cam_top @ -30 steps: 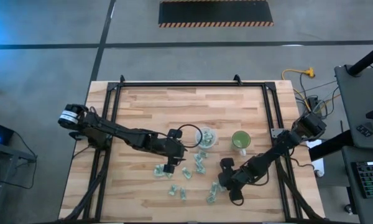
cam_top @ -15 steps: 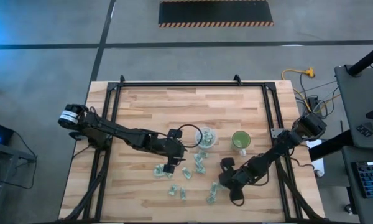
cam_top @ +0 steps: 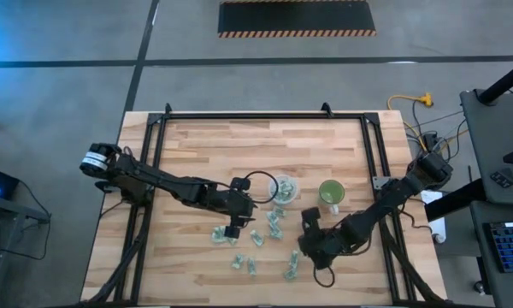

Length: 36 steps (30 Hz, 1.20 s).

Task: Pick and place Stevia / Truvia into bins
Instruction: Put the green stevia packet into the transparent container

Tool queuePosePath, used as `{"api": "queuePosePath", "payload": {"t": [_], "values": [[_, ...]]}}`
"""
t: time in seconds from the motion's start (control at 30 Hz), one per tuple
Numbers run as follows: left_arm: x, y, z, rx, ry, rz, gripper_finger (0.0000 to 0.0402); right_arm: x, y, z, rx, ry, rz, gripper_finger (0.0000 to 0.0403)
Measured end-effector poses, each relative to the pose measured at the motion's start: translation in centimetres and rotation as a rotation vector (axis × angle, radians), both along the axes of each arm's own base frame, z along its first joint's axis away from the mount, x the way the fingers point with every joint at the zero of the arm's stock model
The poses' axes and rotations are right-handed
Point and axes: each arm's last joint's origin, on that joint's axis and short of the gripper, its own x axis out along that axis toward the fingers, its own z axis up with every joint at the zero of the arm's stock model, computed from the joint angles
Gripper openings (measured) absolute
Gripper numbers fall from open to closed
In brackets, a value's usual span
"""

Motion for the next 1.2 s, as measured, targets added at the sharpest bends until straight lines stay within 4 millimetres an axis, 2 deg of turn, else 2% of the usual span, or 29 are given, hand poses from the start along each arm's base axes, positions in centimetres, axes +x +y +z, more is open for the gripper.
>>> {"api": "queuePosePath", "payload": {"t": [0.2, 0.3, 0.53, 0.77, 0.9, 1.2], "values": [[-0.2, 0.1, -0.5, 0.004, 0.016, 0.0, 0.0167, 1.9, -1.6, 2.4, -0.382, -0.197, -0.093, 0.0013], [-0.4, 0.1, -0.9, 0.007, 0.027, 0.0, 0.0166, 3.0, -3.1, 3.3, -0.484, -0.228, -0.161, 0.0013], [-0.7, 0.2, -1.4, 0.01, 0.043, 0.0, 0.0167, 5.0, -7.6, 3.4, -0.431, -0.146, -0.244, 0.0013], [-0.7, 0.2, -1.4, 0.011, 0.043, -0.001, 0.0167, 5.4, -11.3, 2.0, -0.334, -0.048, -0.305, 0.0013], [-0.7, 0.2, -1.4, 0.011, 0.044, -0.001, 0.0167, 5.5, -12.0, 1.9, -0.315, -0.031, -0.311, 0.0028], [-0.6, 0.2, -1.4, 0.011, 0.043, 0.0, 0.0167, 5.4, -12.1, 1.9, -0.321, -0.029, -0.312, 0.0124]]}}
